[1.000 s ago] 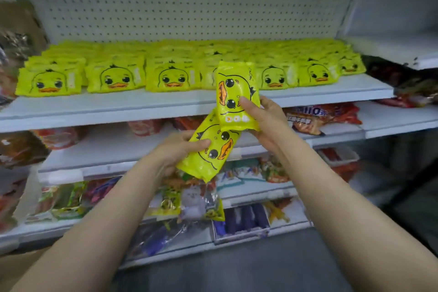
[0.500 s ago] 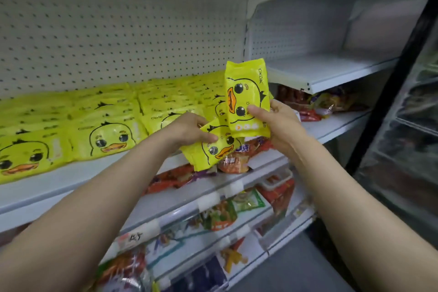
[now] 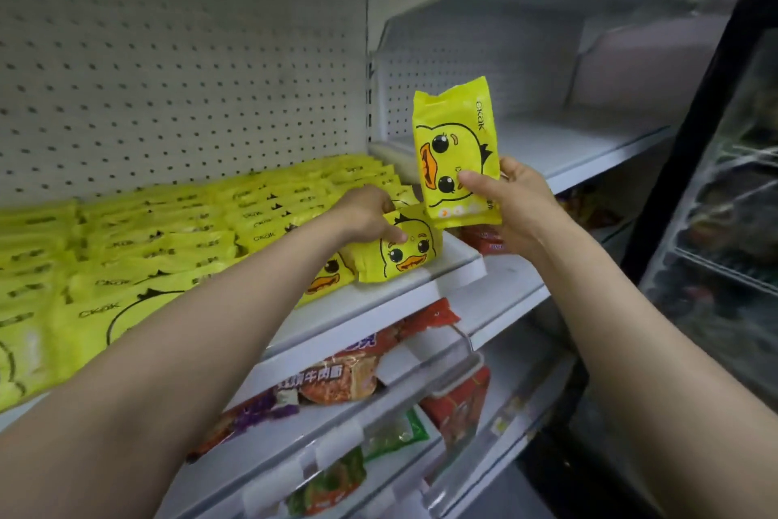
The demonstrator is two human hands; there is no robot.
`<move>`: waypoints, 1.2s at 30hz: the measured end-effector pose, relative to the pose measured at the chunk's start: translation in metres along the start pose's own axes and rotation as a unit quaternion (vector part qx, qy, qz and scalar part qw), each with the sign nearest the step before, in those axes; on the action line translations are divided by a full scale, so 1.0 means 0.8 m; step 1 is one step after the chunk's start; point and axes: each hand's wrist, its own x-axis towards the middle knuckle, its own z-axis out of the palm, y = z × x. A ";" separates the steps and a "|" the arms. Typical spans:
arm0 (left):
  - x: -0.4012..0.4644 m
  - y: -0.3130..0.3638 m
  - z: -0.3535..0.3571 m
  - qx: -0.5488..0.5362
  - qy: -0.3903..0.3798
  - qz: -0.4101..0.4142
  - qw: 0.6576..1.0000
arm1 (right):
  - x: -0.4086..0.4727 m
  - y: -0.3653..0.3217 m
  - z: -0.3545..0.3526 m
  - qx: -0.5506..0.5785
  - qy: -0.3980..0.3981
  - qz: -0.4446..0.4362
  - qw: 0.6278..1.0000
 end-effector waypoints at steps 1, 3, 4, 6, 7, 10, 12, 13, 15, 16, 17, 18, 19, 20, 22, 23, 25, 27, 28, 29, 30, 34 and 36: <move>0.014 0.002 0.004 0.008 0.001 -0.008 1.000 | 0.014 0.000 -0.007 0.000 -0.006 -0.002 1.000; 0.038 0.003 0.009 0.015 0.001 -0.026 1.000 | 0.043 0.000 -0.020 -0.002 -0.017 0.003 1.000; 0.045 0.001 0.011 0.019 0.000 -0.032 0.999 | 0.053 0.001 -0.023 -0.003 -0.021 0.005 1.000; 0.062 -0.001 0.011 0.030 -0.002 -0.040 0.999 | 0.080 -0.002 -0.034 -0.006 -0.035 0.008 0.999; 0.070 -0.004 0.011 0.037 -0.002 -0.044 0.998 | 0.093 -0.002 -0.038 -0.006 -0.043 0.009 0.999; 0.087 -0.012 0.010 0.066 0.005 -0.057 0.996 | 0.129 0.001 -0.047 -0.010 -0.073 0.007 0.997; 0.095 -0.015 0.011 0.081 0.018 -0.065 0.994 | 0.149 0.006 -0.050 -0.005 -0.094 0.010 0.995; 0.097 -0.016 0.012 0.083 0.027 -0.070 0.994 | 0.158 0.009 -0.050 -0.003 -0.106 0.013 0.994; 0.100 -0.017 0.018 0.089 0.040 -0.080 0.992 | 0.174 0.015 -0.050 -0.002 -0.128 0.022 0.992; 0.101 -0.020 0.023 0.093 0.049 -0.086 0.991 | 0.182 0.016 -0.050 0.001 -0.140 0.028 0.990; 0.101 -0.021 0.027 0.099 0.061 -0.093 0.989 | 0.189 0.018 -0.050 0.001 -0.153 0.034 0.988; 0.100 -0.022 0.031 0.111 0.076 -0.098 0.986 | 0.196 0.019 -0.049 0.000 -0.167 0.040 0.985; 0.098 -0.023 0.034 0.136 0.094 -0.103 0.981 | 0.202 0.020 -0.049 -0.009 -0.181 0.044 0.982; 0.096 -0.023 0.037 0.170 0.114 -0.108 0.973 | 0.206 0.020 -0.047 -0.021 -0.196 0.048 0.979; 0.091 -0.023 0.039 0.219 0.146 -0.122 0.957 | 0.212 0.022 -0.044 -0.059 -0.226 0.052 0.971; 0.087 -0.022 0.041 0.224 0.158 -0.129 0.953 | 0.214 0.023 -0.043 -0.084 -0.240 0.052 0.966; 0.078 -0.025 0.043 0.200 0.179 -0.135 0.954 | 0.218 0.024 -0.040 -0.136 -0.273 0.044 0.951; 0.069 -0.030 0.042 0.154 0.213 -0.121 0.957 | 0.222 0.023 -0.038 -0.216 -0.299 0.018 0.929; 0.065 -0.033 0.038 0.123 0.240 -0.115 0.956 | 0.225 0.023 -0.037 -0.268 -0.313 -0.001 0.911; 0.060 -0.036 0.033 0.087 0.277 -0.113 0.950 | 0.228 0.021 -0.034 -0.322 -0.333 -0.021 0.886; 0.055 -0.041 0.026 0.050 0.320 -0.111 0.940 | 0.229 0.020 -0.030 -0.369 -0.356 -0.037 0.858; 0.031 -0.043 0.005 -0.008 0.403 -0.081 0.912 | 0.219 0.032 -0.003 -0.503 -0.424 -0.077 0.749; 0.020 -0.031 0.008 0.009 0.379 -0.068 0.923 | 0.214 0.045 0.011 -0.521 -0.442 -0.090 0.725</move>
